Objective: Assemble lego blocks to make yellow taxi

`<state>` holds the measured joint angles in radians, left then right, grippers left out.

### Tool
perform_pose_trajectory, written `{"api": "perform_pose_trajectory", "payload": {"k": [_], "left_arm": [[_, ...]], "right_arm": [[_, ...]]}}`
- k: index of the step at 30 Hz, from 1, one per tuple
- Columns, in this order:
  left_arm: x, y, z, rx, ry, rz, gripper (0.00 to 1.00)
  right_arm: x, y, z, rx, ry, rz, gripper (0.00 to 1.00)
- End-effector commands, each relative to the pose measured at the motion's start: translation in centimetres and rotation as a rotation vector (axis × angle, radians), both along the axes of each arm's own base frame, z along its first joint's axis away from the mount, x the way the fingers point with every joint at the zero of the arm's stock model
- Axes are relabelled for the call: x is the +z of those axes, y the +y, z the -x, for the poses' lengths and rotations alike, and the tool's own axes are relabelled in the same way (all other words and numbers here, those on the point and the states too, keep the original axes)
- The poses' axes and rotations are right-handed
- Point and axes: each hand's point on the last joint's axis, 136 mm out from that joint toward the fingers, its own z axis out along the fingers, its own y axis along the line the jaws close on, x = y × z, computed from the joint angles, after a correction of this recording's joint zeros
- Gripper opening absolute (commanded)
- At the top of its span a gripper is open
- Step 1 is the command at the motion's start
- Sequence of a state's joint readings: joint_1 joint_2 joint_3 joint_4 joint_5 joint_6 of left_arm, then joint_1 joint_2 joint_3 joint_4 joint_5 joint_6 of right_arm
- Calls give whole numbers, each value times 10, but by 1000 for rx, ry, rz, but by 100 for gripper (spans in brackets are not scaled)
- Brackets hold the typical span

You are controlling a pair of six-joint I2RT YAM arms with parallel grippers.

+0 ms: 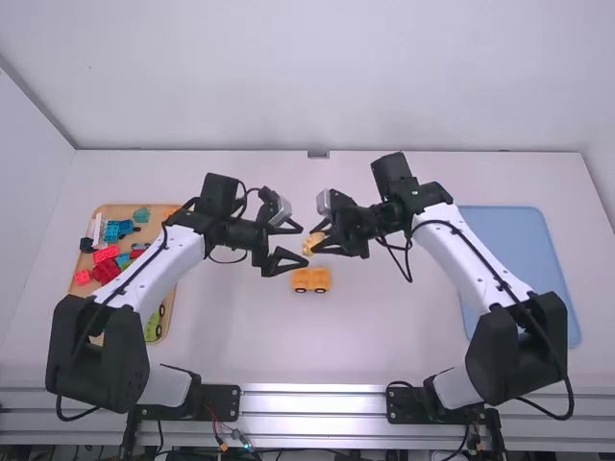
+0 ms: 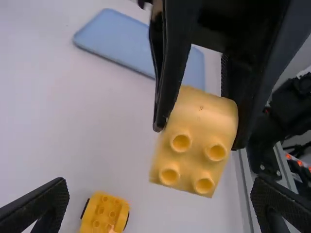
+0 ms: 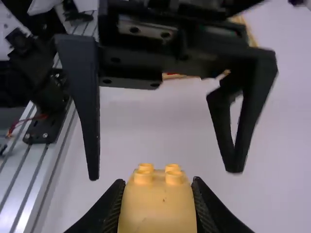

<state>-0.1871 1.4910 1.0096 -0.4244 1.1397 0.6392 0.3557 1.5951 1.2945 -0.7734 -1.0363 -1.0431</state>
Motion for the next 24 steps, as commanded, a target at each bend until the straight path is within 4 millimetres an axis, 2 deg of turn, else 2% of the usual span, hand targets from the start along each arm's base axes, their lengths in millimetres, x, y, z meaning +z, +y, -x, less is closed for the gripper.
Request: {"api": "perform_pose_trajectory", "payload": {"k": [1,6,11,17,20,24], "left_arm": [[9,-4,5,-69,-100,41,97],[10,-6,7,-86,-116,46,86],[14,-7,11,-116,-156,73,69],[16,-8,11,-120,-156,83,68],[16,-12,13,-130,-160,81,70],[10,-19,6,-95,-142,32,68]], "right_arm": [[8,4,-4,31,-70,-17,22],[7,3,-7,0,-36,-1,20],[7,3,-7,-25,5,7,18],[6,2,-6,-36,35,13,17],[8,4,-9,-62,66,11,13],[8,4,-9,-61,62,9,13]]}}
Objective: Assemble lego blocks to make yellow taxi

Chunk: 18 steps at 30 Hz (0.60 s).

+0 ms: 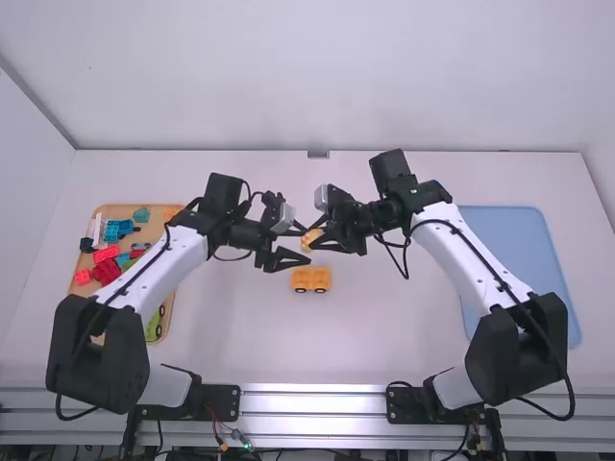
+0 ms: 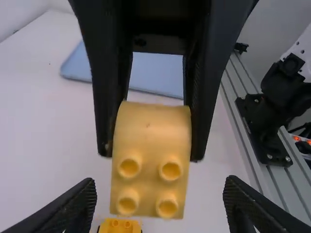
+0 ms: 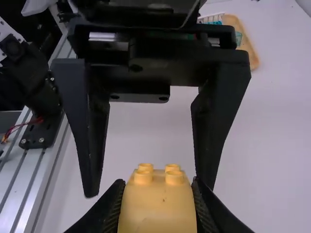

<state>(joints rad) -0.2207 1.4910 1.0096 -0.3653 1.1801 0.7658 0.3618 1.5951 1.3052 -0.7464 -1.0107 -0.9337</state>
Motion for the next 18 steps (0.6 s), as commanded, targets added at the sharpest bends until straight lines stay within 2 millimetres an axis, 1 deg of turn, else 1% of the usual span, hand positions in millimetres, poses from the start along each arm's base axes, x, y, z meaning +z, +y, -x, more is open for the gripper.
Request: {"api": "perform_pose_trajectory", "payload": {"k": [1,3,5,9,14,17,18], "left_arm": [[-2,-8,0,14,32,-20,65],[-2,-13,0,13,29,-21,62],[-2,-13,0,12,29,-20,59],[-4,-6,-4,37,44,-25,61],[-4,9,-12,80,62,-18,60],[-1,8,-9,61,62,-1,57],[-2,7,-7,54,58,-4,55]], "right_arm": [[6,3,-3,-4,9,-11,13],[3,5,-1,0,4,5,13],[1,5,-1,-1,-5,22,12],[-2,5,-2,-6,-11,37,12],[-1,6,-3,-6,-17,34,12],[-1,6,-3,-5,-17,34,12],[-1,6,-3,-5,-19,32,12]]}}
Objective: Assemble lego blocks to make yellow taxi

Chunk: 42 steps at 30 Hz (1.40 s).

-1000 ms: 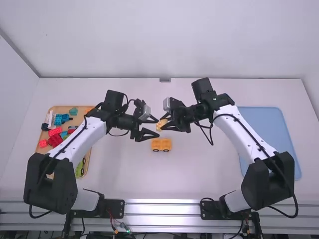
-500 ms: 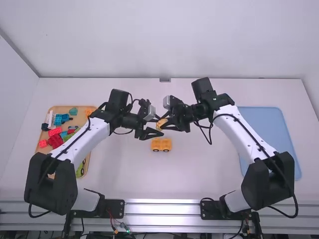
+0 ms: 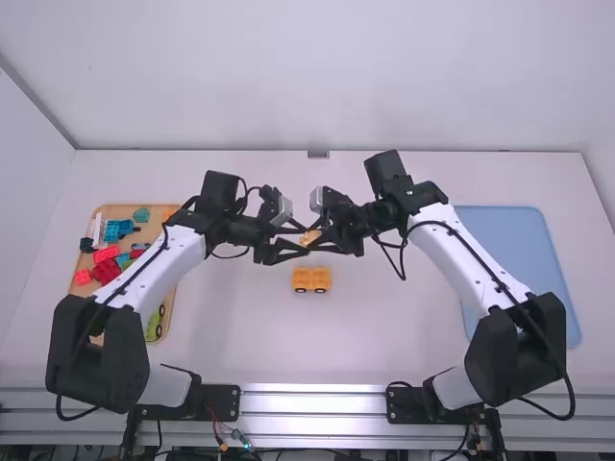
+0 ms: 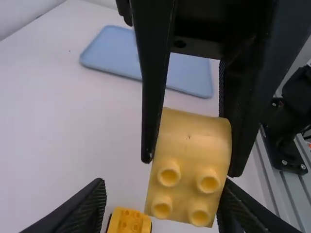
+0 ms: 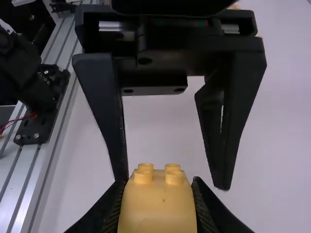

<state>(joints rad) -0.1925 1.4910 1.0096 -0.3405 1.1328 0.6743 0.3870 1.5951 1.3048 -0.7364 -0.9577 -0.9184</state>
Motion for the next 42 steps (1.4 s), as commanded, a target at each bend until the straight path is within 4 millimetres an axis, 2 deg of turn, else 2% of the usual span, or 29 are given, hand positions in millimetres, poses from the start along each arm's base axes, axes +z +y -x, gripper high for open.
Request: {"api": "perform_pose_trajectory", "payload": {"k": [1,12,13,17,19,21,25,27,28,29,30,31,32,37,39,42], "left_arm": [[1,-4,7,-30,3,19,54],[0,-5,11,-60,-27,37,39],[1,-5,12,-67,-33,42,34],[-1,-5,12,-63,-26,41,30],[-1,-5,12,-62,-24,40,30],[-1,-5,12,-61,-24,38,29],[-1,-5,12,-61,-24,38,25],[-2,-5,12,-61,-24,37,26],[-2,-5,12,-62,-24,37,25],[-2,-5,12,-61,-23,37,25],[-2,-5,12,-60,-24,35,26],[-3,-5,11,-56,-25,30,26],[-3,-4,11,-54,-26,27,26],[-23,-1,-6,68,14,-101,27],[-31,-3,-18,160,47,-167,24],[-41,-12,-20,183,-5,-247,23]], "right_arm": [[6,2,-4,0,-7,-11,12],[8,3,-5,2,-16,-21,12],[8,3,-6,2,-20,-23,12],[8,4,-5,4,-21,-23,13],[8,3,-6,2,-21,-23,18],[8,4,-6,4,-23,-24,33],[12,5,-5,12,-25,-46,35],[13,6,-6,15,-27,-55,47],[14,6,-6,14,-31,-56,58],[14,6,-7,12,-38,-55,79],[13,6,-8,10,-42,-53,92],[13,5,-10,5,-49,-49,99],[13,5,-11,3,-50,-49,99],[16,-26,-39,-163,-38,-2,99],[17,-58,-60,-330,-7,44,99],[12,-106,-80,-583,18,110,99]]}}
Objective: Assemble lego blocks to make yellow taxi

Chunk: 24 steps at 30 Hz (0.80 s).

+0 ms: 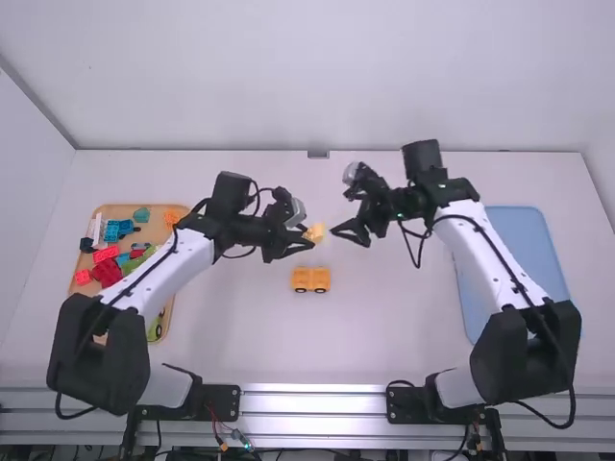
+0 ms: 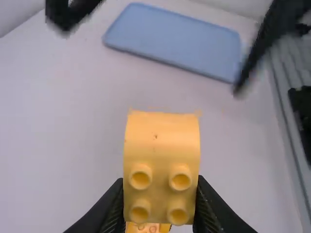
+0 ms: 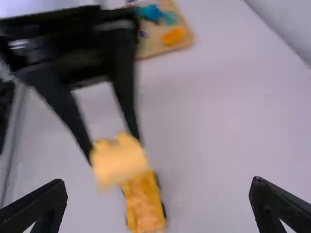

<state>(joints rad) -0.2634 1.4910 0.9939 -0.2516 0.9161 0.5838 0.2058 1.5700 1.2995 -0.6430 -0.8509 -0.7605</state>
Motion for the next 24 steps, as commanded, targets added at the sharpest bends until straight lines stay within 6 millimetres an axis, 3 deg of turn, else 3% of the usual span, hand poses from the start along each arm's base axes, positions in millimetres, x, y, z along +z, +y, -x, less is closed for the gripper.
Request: {"api": "perform_pose_trajectory", "payload": {"k": [1,2,3,4,8,14,24], "left_arm": [[-20,-3,-4,84,22,-109,23],[-23,-9,-4,98,14,-142,23],[-25,-11,-5,108,4,-160,23],[-28,-15,-7,147,3,-193,20],[-30,-23,-9,180,-20,-226,8],[-40,-46,-4,130,-17,-233,11],[-107,-85,-5,-36,37,-473,7]], "right_arm": [[10,-46,-17,-268,23,56,99],[5,-72,-24,-423,32,72,99],[3,-80,-25,-476,34,73,99],[-2,-101,-24,-617,39,67,98],[-13,-127,-7,-788,38,-4,99],[-23,-145,26,-909,-22,-125,98],[-11,-169,63,-1027,-150,-236,99]]}}
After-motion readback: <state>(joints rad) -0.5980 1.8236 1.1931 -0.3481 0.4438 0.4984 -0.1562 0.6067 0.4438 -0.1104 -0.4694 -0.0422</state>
